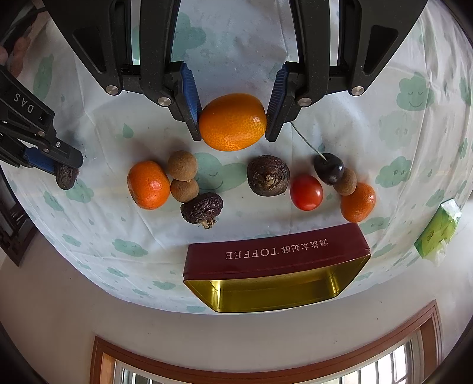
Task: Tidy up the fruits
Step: 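Grasp the small orange kumquat with the left gripper while the right gripper holds the brown fruit, then carry the kumquat and brown fruit over the red TOFFEE tin with both grippers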
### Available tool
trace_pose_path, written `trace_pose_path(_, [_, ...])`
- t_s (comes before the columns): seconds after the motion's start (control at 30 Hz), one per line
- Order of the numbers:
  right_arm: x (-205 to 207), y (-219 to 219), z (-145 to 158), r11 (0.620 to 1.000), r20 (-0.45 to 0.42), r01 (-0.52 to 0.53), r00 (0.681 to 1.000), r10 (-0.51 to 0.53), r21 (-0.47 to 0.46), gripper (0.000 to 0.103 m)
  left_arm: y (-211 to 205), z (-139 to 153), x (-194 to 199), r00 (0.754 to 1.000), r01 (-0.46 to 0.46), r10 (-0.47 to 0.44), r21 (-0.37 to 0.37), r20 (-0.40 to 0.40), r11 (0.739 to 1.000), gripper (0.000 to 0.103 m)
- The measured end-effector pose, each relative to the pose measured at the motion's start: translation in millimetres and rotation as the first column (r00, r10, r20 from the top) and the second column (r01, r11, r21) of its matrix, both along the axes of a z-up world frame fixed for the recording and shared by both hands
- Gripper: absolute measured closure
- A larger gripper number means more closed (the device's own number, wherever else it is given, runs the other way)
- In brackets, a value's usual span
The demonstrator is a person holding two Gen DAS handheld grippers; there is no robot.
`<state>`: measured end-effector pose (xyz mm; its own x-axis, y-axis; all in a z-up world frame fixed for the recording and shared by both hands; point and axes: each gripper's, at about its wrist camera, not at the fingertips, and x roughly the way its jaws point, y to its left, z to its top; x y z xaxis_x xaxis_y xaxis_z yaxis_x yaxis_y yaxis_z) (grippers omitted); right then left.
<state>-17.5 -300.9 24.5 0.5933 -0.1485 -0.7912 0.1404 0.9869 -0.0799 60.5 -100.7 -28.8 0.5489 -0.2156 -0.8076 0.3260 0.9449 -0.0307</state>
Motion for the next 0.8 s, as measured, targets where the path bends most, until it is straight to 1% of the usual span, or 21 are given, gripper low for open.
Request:
trace_pose_path(0.13, [5,7,7,1.000,0.009,-0.019,1.000,0.019,-0.009,0.068,8,7,3,1.000,-0.010,0.010,-0.031,0.011,0.999,0.060])
trace_pose_path(0.3, [14,18,18,0.999,0.029,-0.042,0.999,0.043,-0.019,0.068,23,23,5,0.997,-0.035,0.040,-0.075,0.067,0.997,0.060])
trace_pose_path(0.47, [29,28,28,0.997,0.042,-0.067,0.997,0.068,-0.027,0.068,36,36,18,0.993,-0.056,0.065,-0.085,0.103,0.995,0.060])
trace_pose_path(0.8, [68,43,47,0.995,0.073,-0.103,0.992,0.102,0.002,0.068,75,55,63,0.977,-0.153,0.162,-0.080,0.136,0.985,0.060])
